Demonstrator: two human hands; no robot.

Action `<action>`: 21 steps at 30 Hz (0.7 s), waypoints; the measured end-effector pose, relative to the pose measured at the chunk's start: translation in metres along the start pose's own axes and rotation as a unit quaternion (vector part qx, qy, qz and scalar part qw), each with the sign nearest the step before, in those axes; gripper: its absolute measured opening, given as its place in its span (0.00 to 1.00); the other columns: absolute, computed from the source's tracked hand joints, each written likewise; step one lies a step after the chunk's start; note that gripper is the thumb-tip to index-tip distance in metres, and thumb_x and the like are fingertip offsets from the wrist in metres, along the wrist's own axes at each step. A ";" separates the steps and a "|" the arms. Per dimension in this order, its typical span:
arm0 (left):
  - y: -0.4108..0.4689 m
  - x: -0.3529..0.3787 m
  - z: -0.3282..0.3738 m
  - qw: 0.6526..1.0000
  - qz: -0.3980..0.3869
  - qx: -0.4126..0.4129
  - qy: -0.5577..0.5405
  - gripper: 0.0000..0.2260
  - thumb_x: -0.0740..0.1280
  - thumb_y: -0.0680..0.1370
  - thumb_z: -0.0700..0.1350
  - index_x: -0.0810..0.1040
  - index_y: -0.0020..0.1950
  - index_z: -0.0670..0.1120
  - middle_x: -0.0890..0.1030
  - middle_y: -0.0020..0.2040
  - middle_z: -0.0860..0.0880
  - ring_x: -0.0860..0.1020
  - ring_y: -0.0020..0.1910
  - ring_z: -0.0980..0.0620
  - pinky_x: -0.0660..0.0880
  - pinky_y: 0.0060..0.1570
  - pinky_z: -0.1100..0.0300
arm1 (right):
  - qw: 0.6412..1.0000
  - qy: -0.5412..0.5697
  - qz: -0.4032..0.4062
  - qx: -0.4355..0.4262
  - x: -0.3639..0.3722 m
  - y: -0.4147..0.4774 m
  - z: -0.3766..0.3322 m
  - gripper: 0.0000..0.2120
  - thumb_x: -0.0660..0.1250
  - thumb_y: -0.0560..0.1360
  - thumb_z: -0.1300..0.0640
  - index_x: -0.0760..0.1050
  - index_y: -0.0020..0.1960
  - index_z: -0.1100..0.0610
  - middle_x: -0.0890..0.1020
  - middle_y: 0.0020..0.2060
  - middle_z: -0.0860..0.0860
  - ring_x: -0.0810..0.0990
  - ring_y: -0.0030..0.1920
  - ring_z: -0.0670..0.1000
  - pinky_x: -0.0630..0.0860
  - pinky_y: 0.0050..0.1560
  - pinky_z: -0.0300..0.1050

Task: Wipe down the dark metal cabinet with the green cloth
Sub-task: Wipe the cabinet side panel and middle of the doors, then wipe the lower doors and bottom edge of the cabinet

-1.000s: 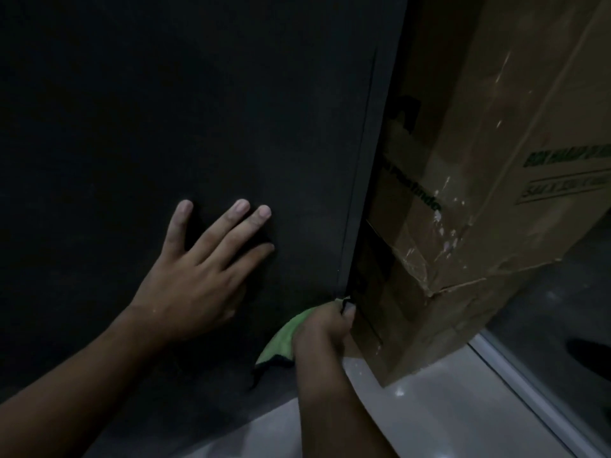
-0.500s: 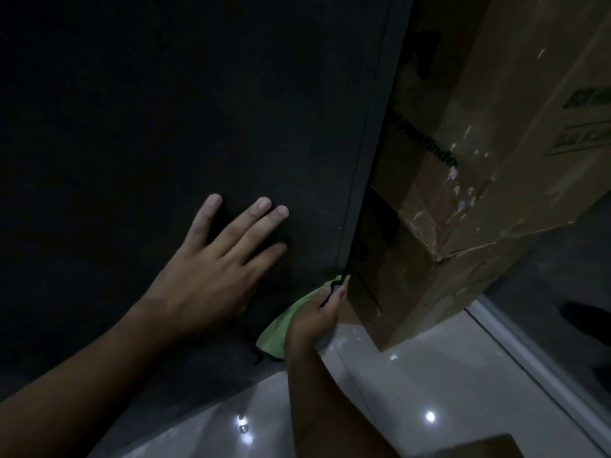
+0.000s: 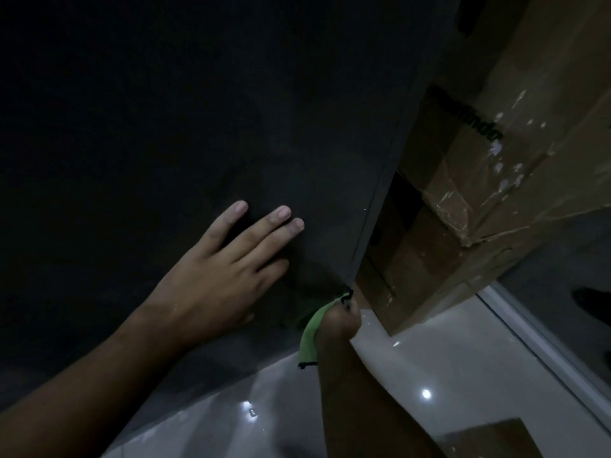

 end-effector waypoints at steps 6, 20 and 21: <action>-0.041 0.001 -0.011 0.998 -0.045 0.003 -0.036 0.32 0.80 0.58 0.50 0.81 0.60 0.44 0.70 0.72 0.38 0.59 0.75 0.41 0.44 0.75 0.45 | 0.991 -0.033 0.013 -0.132 0.014 -0.072 -0.039 0.16 0.64 0.80 0.63 0.76 0.67 0.58 0.79 0.63 0.55 0.78 0.63 0.54 0.76 0.65 0.55; -0.208 -0.073 -0.072 0.947 0.087 -0.300 -0.073 0.30 0.62 0.69 0.48 0.69 0.72 0.46 0.66 0.75 0.42 0.63 0.75 0.42 0.52 0.74 0.41 | 0.758 -0.150 -0.293 -0.563 0.073 -0.284 -0.061 0.15 0.70 0.71 0.59 0.81 0.58 0.57 0.72 0.54 0.48 0.76 0.54 0.48 0.74 0.58 0.31; -0.213 -0.072 -0.074 0.945 0.091 -0.304 -0.075 0.30 0.62 0.69 0.48 0.69 0.72 0.46 0.65 0.75 0.43 0.63 0.75 0.43 0.52 0.74 0.42 | 0.700 -0.191 -0.314 -0.612 0.076 -0.301 -0.052 0.16 0.69 0.71 0.58 0.82 0.58 0.55 0.72 0.53 0.49 0.75 0.53 0.50 0.69 0.60 0.29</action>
Point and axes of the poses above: each hand's wrist, its own y-axis towards the middle knuckle, its own x-axis out of the palm, z = x × y, the point moved 8 cm from there along y, towards the middle knuckle
